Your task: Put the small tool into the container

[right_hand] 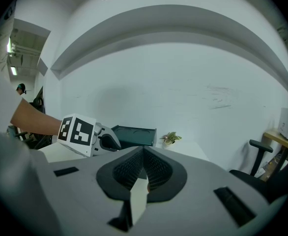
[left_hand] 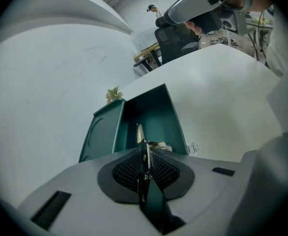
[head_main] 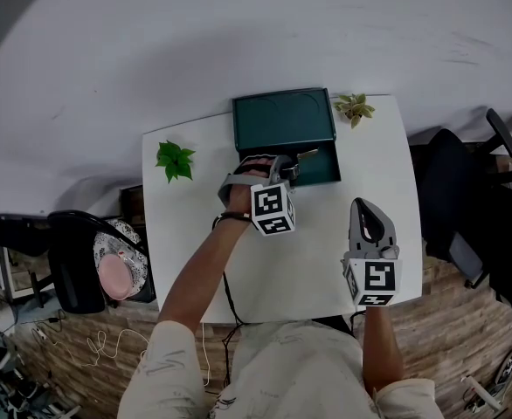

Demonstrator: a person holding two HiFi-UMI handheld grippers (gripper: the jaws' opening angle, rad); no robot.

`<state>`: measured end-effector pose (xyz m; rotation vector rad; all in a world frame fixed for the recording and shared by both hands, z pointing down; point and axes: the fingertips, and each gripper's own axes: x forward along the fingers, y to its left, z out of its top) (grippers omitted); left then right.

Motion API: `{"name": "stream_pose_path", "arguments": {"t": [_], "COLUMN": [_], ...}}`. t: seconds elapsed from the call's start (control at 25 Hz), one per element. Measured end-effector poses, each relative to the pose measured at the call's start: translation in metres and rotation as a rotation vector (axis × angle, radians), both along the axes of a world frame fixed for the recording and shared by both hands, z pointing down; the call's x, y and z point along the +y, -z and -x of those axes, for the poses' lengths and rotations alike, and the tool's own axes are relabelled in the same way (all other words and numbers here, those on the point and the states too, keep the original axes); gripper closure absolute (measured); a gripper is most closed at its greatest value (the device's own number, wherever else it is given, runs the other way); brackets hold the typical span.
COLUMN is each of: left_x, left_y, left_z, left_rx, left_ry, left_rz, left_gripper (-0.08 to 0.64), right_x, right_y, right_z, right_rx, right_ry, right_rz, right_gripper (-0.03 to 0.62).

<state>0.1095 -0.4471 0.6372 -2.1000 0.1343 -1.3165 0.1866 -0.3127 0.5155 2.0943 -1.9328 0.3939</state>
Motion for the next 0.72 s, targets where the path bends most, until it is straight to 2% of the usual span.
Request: {"name": "stream_pose_path", "arguments": {"t": [0.28, 0.52, 0.72], "left_x": [0.0012, 0.0019, 0.0027], "left_y": [-0.0020, -0.0023, -0.0009], "left_z": [0.0003, 0.0021, 0.0037], "left_rx": [-0.023, -0.009, -0.040], "left_ry": [-0.003, 0.027, 0.016], "left_rz": [0.025, 0.094, 0.113], "left_gripper": [0.504, 0.487, 0.429], "right_x": [0.0002, 0.0009, 0.0024], "right_y": [-0.0023, -0.0031, -0.0028], "right_z": [-0.0002, -0.0028, -0.0075], "right_rx": [-0.005, -0.009, -0.012], "right_ry": [0.003, 0.001, -0.009], "right_rz": [0.001, 0.002, 0.002], "right_gripper": [0.577, 0.577, 0.577]}}
